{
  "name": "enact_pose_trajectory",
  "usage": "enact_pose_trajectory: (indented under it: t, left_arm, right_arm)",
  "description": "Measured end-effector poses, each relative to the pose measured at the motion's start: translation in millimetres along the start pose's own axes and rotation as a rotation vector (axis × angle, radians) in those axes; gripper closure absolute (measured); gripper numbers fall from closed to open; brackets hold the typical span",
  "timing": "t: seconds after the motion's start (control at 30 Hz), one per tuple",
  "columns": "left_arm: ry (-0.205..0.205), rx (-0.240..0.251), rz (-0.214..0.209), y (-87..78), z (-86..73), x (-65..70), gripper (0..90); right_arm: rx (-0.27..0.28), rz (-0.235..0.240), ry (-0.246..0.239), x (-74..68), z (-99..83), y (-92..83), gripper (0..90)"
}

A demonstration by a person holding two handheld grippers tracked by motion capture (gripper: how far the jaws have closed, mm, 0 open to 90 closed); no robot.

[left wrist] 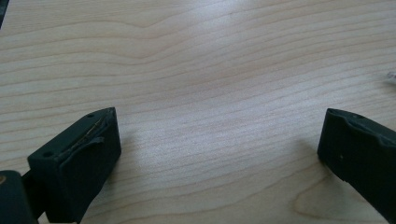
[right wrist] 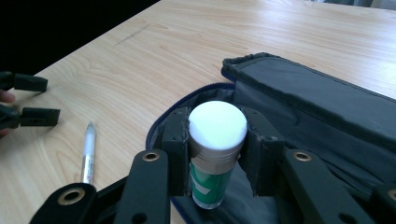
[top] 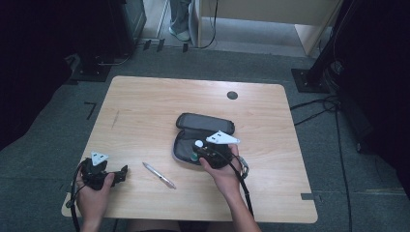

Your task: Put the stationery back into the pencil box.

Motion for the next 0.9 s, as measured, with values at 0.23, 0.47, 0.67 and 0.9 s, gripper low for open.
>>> enact_pose_trajectory:
  t: [0.23,0.47,0.67,0.9]
  left_arm:
    - [-0.001,0.001,0.000,0.0,0.0,0.1,0.0]
    - [0.000,0.000,0.000,0.0,0.0,0.0,0.0]
    - [0.000,0.000,0.000,0.0,0.0,0.0,0.0]
    - [0.000,0.000,0.000,0.0,0.0,0.1,0.0]
  right_arm:
    - [0.037,0.023,-0.003,-9.1,9.9,22.4,65.6]
    - [0.035,0.051,-0.014,-9.8,5.9,36.2,65.6]
    - [-0.005,0.098,-0.033,2.2,-1.4,25.8,65.5]
    - [-0.102,0.168,-0.028,29.0,-21.0,9.6,65.5]
Point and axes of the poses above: each handheld gripper's, and its own axes: y roughly forward along the jaws, z roughly out of its top, x roughly to its right, the point moved 1 cm from there along y, roughly forward along the jaws, and after that the axes turned 7 degrees about -x, right-handed, at the moved point
